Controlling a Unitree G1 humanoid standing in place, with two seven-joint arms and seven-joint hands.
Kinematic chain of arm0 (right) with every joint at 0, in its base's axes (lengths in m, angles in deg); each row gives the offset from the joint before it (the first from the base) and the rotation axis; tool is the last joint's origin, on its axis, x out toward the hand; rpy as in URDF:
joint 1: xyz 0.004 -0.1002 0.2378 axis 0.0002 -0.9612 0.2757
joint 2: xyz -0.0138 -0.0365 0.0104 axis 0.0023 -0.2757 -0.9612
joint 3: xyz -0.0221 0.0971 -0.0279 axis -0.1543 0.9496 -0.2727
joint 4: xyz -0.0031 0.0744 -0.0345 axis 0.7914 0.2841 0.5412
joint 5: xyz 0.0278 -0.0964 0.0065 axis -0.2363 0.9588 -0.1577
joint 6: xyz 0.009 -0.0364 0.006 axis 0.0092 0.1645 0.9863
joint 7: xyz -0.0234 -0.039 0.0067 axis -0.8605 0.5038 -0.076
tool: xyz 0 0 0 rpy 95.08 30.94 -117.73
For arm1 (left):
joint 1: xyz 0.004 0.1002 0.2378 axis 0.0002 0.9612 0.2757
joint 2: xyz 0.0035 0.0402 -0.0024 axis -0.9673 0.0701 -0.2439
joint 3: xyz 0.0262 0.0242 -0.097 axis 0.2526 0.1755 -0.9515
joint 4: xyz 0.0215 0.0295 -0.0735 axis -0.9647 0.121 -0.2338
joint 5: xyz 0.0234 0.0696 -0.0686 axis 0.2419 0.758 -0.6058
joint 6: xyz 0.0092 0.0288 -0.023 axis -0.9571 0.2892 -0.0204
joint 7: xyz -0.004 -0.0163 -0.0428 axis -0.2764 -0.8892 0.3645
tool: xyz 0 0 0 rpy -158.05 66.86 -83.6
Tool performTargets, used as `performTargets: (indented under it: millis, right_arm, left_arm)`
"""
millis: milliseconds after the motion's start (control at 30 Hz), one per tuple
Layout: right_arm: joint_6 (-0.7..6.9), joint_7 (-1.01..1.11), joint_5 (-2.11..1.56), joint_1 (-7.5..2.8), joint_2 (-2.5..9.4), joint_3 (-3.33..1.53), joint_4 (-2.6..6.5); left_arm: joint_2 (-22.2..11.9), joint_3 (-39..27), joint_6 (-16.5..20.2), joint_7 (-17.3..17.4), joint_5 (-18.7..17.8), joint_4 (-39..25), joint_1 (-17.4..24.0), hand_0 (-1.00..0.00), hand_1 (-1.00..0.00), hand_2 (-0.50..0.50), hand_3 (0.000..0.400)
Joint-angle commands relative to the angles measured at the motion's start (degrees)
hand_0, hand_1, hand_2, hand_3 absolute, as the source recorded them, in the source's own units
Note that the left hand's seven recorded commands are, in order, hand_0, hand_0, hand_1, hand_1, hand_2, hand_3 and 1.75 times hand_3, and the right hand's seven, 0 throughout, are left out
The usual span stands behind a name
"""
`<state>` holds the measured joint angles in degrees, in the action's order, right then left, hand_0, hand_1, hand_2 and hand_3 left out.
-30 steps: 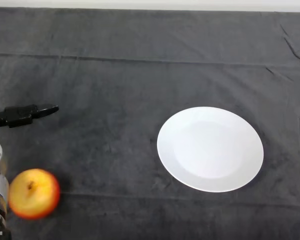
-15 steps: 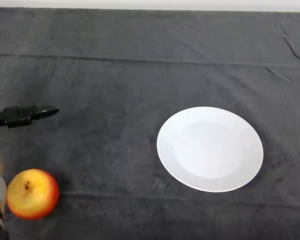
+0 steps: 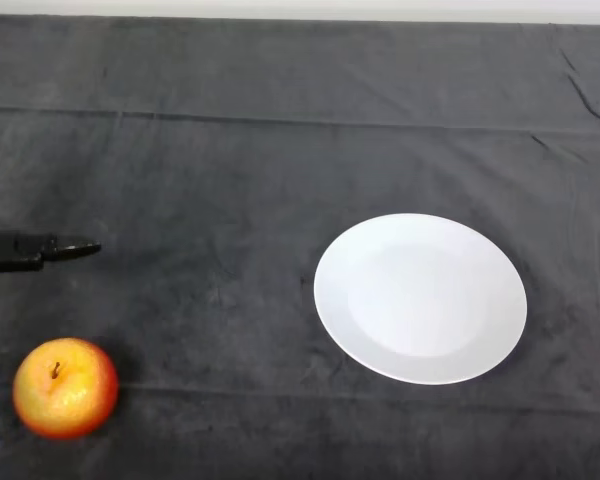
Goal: Move the apple to the plate
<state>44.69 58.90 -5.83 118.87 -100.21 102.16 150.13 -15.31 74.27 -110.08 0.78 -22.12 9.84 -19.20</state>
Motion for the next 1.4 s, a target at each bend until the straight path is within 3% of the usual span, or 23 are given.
performTargets:
  millis: [33,567,867,1100,1400]
  right_arm:
    - [0.14,-0.13,-0.62,-0.17,-1.43,0.36,-0.99]
    - [0.17,-0.36,-0.55,-0.28,-1.18,0.24,-1.50]
    - [0.19,-0.53,-0.51,-0.37,-1.04,0.16,-1.83]
    - [0.21,-0.63,-0.49,-0.42,-0.95,0.12,-2.02]
    - [0.23,-0.73,-0.49,-0.45,-0.90,0.10,-2.16]
  left_arm:
    - [-3.1,0.8,1.2,1.3,-0.6,-4.2,2.6,0.00,0.00,0.00,0.000]
    - [-6.0,1.1,12.7,10.9,-7.4,-34.0,18.8,0.00,0.00,0.00,0.000]
    - [-9.0,0.5,17.8,14.8,-9.9,-44.5,26.7,0.00,0.00,0.00,0.000]
    - [-10.1,1.1,18.9,16.9,-9.1,-48.0,31.0,0.00,0.00,0.00,0.000]
    - [-11.1,2.4,15.8,20.1,-6.3,-41.8,30.1,0.00,0.00,0.00,0.000]
